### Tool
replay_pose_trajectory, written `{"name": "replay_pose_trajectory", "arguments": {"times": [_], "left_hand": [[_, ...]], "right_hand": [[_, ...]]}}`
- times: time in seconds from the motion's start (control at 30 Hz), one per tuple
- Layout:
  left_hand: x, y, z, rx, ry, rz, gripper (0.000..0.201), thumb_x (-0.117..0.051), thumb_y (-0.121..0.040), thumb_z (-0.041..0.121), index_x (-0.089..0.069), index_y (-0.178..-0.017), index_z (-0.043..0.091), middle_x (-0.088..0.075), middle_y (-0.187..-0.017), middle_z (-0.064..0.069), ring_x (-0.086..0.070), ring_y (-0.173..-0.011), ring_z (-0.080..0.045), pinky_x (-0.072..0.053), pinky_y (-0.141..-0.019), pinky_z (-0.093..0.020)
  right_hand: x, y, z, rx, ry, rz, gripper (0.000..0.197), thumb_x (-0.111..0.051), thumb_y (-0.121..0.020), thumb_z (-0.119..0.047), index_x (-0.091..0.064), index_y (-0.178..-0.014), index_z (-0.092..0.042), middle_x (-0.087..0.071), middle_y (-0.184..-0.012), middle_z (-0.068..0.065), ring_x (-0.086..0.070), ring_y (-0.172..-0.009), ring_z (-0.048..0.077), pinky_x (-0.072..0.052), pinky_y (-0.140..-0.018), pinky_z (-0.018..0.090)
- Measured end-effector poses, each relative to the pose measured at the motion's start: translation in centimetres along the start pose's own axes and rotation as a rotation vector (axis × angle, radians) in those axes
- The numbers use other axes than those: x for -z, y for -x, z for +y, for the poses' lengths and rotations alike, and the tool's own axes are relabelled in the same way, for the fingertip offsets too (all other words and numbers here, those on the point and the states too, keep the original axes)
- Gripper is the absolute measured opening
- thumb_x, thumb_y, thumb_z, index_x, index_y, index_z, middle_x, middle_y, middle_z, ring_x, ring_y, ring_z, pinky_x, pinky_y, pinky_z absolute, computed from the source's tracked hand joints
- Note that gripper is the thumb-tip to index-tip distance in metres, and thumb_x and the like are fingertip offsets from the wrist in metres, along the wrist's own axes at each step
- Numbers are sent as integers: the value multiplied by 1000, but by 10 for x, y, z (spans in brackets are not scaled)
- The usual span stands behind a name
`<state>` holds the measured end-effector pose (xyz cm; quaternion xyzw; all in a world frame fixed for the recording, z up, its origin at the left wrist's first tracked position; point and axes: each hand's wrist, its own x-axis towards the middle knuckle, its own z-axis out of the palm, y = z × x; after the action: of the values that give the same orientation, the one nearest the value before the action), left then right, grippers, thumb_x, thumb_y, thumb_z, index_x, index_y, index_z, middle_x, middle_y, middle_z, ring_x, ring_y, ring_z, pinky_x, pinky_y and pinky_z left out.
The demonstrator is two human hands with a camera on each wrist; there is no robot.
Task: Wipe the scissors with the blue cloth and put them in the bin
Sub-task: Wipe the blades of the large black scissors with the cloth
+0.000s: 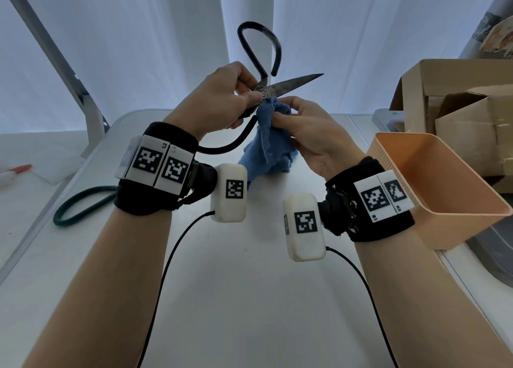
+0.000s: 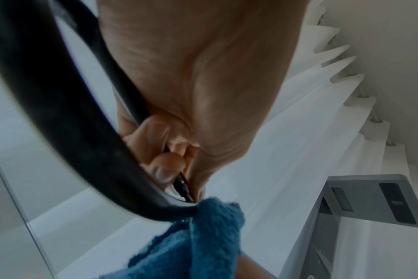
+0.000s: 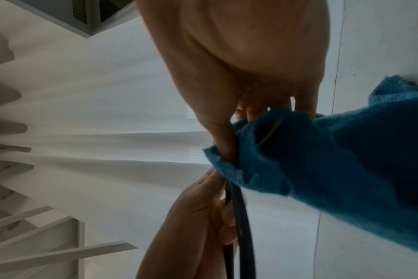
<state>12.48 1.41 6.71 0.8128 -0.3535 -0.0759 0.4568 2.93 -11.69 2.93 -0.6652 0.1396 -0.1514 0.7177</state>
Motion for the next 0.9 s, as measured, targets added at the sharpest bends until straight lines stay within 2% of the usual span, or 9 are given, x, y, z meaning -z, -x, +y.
{"name": "replay_pose_trajectory", "arguments": {"times": [0.1,0.17,0.23,0.33,0.4,0.53,0.6,0.77,0.9], "left_hand": [[0,0,-1,5,-6,1,22,-62,-98,20,-57,-117,11,-58,-94,1,-55,-63,-15,-49,-50,-19],[1,1,-2,-2,-23,-2,23,-62,-98,20,-56,-118,10,-58,-94,1,-53,-53,-13,-45,-45,-18],[1,0,-3,-7,-31,-2,22,-62,-98,20,-56,-118,10,-58,-93,0,-50,-46,-10,-43,-44,-17],[-1,0,0,-16,-15,6,21,-62,-98,19,-57,-116,10,-58,-95,-1,-49,-45,-6,-44,-45,-17],[-1,0,0,-19,-10,7,20,-62,-98,19,-57,-116,9,-58,-95,-1,-50,-47,-6,-45,-45,-17],[0,0,-1,-22,-39,-4,21,-62,-98,19,-56,-116,10,-59,-92,1,-50,-42,-7,-43,-43,-18],[0,0,-1,-26,-43,-9,21,-61,-98,18,-56,-116,10,-59,-90,1,-49,-41,-5,-42,-43,-17],[0,1,0,-14,-17,0,22,-62,-98,20,-58,-117,9,-58,-91,3,-55,-60,-15,-49,-51,-22],[1,1,-2,-15,-36,10,22,-62,-98,19,-56,-117,9,-59,-95,-1,-53,-52,-14,-46,-46,-19]], "right_hand": [[0,0,0,-5,-18,-13,36,-66,-91,-2,-58,-126,-1,-70,-105,12,-68,-92,19,-58,-75,26],[1,-1,0,-17,-1,-45,41,-61,-91,8,-56,-130,-2,-69,-116,17,-68,-102,24,-58,-78,27],[1,-1,0,-23,18,-48,41,-60,-90,9,-56,-130,-3,-68,-118,18,-67,-106,26,-58,-82,29],[1,0,0,-6,-2,-17,30,-66,-91,-3,-59,-121,-2,-69,-100,10,-68,-88,17,-57,-75,25],[1,0,0,-2,-31,-8,28,-67,-91,-5,-60,-119,-2,-69,-95,8,-67,-83,16,-56,-71,24],[2,-1,-1,-18,15,-62,40,-58,-92,9,-57,-130,-1,-67,-119,18,-66,-103,23,-58,-79,26],[2,-1,-1,-28,30,-66,40,-58,-91,10,-56,-130,-1,-67,-120,18,-65,-103,23,-58,-78,25],[2,1,-2,-19,-11,-10,32,-67,-90,-4,-61,-122,-2,-68,-100,9,-66,-85,16,-55,-69,24],[1,0,-2,-33,18,-53,40,-59,-91,9,-58,-129,-3,-67,-117,15,-65,-97,21,-56,-73,24]]}}
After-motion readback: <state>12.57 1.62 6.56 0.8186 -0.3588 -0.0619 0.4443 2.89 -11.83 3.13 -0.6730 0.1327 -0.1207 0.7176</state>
